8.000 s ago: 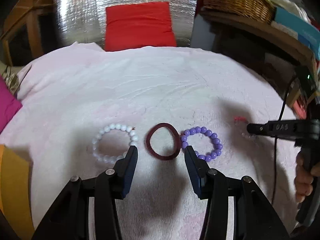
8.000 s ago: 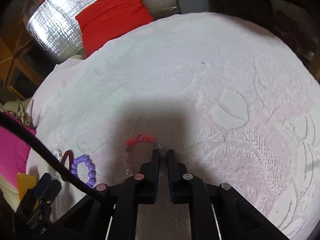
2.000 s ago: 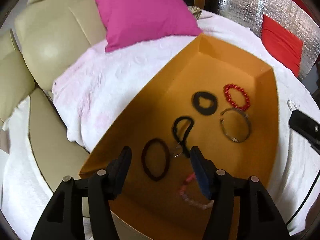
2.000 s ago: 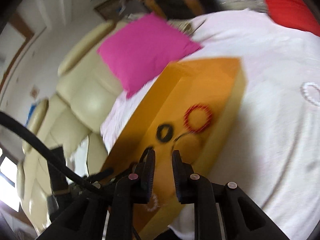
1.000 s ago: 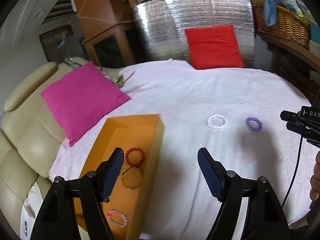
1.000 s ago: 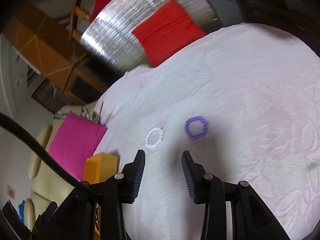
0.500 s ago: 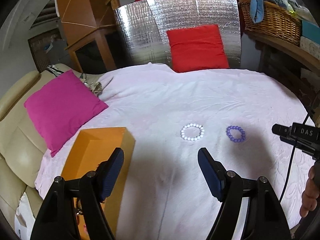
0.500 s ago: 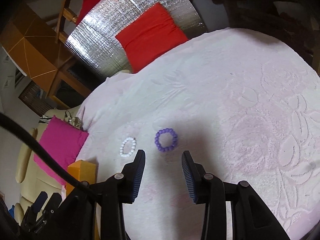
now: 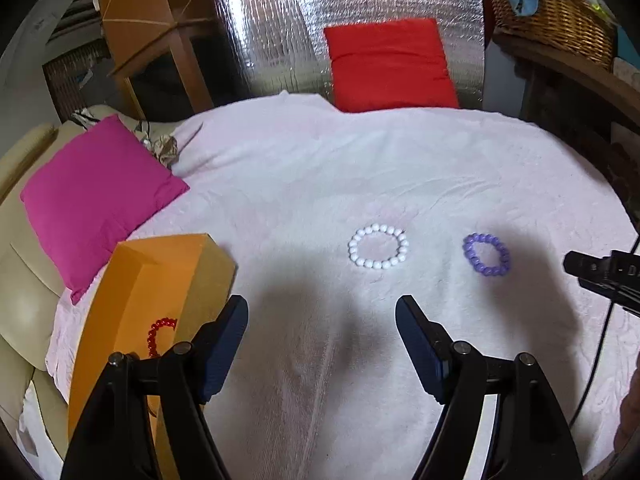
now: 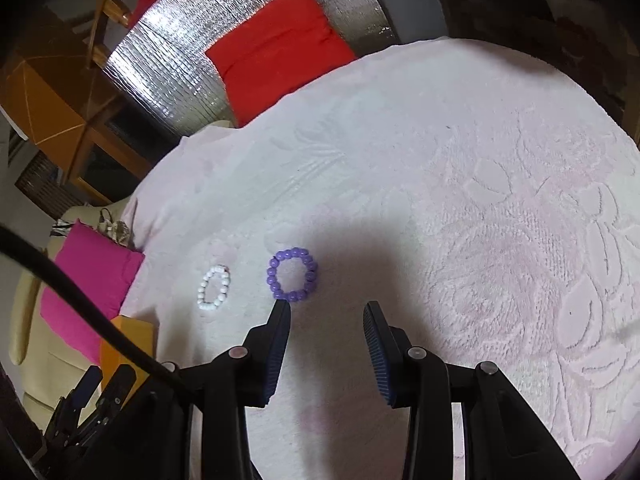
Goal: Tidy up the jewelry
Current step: 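Move both tools back over the white and purple bead bracelets, then lower the right tool onto the purple bead bracelet and close it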
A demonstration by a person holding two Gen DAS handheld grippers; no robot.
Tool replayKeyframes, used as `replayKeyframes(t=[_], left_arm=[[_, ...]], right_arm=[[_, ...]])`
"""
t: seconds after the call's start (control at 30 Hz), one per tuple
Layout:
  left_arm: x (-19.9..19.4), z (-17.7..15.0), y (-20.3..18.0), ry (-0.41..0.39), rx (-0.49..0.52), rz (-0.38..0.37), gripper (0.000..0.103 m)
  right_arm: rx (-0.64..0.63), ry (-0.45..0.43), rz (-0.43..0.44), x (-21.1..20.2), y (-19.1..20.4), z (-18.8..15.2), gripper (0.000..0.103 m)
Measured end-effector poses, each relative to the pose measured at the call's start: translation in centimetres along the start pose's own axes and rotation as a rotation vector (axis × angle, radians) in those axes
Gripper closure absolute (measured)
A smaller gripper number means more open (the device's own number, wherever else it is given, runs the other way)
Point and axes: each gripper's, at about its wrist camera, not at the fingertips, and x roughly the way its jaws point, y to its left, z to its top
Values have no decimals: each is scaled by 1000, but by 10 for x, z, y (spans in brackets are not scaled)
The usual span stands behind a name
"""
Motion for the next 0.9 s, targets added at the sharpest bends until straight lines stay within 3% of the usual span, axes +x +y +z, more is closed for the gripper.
replayKeyframes(t=[0.53,0.9], left_arm=[[67,-15,33,129,-5,-3,26],[77,-15,43,149,-10,11,26]], right_arm=[[0,59,-62,32,0,-2,62],[-36,103,-92,53,18,-12,62]])
